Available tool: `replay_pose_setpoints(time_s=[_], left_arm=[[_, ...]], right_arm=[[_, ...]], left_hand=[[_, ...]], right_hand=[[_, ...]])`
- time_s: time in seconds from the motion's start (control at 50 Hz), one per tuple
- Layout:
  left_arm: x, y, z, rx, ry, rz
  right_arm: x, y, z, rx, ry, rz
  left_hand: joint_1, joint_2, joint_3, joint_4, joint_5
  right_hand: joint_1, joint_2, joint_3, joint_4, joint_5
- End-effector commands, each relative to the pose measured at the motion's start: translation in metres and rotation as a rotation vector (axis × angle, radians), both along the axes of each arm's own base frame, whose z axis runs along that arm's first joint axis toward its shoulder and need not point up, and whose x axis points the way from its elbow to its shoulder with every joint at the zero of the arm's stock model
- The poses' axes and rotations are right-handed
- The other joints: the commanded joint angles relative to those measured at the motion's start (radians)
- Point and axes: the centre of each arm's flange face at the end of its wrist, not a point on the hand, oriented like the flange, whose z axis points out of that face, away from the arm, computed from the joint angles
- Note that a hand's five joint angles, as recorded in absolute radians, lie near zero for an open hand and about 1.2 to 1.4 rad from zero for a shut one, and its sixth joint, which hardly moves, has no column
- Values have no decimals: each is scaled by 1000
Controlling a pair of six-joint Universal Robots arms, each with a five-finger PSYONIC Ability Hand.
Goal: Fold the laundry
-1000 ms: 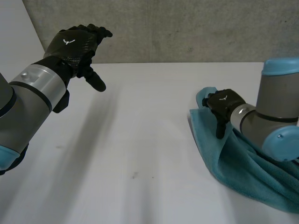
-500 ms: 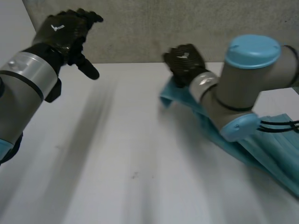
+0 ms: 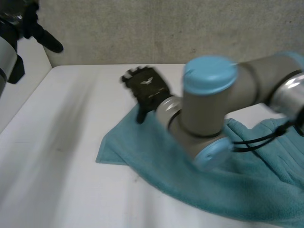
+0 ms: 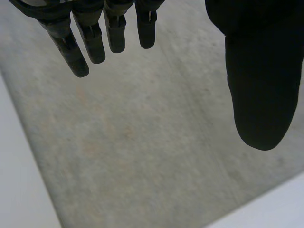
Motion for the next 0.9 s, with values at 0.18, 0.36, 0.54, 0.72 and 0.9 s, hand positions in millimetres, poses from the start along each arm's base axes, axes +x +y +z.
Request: replay_pose_setpoints(time_s=[0.18, 0.36, 0.54, 0.72, 0.9], left_arm=[[-24, 18, -116, 334, -167, -185], [-32, 32, -178, 413, -406, -239], [-43, 21, -210, 390, -425, -298], [-46, 17, -237, 444, -450, -317], [-50, 14, -247, 462, -456, -326]], right_arm=[[-141, -11, -5, 216, 166, -325], [-176, -4, -27, 231, 195, -356], [-203, 5, -40, 255, 203, -391], [-227, -3, -48, 258, 175, -453], [-232, -6, -49, 266, 173, -468]], left_hand=[[245, 241, 239, 241, 246], [342, 338, 336, 338, 343], [345, 341, 339, 341, 346], [351, 347, 345, 346, 352], [389, 385, 383, 384, 390]], right_hand=[[-30, -44, -37, -55, -61], [53, 38, 45, 27, 21], [79, 65, 72, 54, 48], [79, 65, 72, 54, 48], [88, 73, 81, 63, 57]])
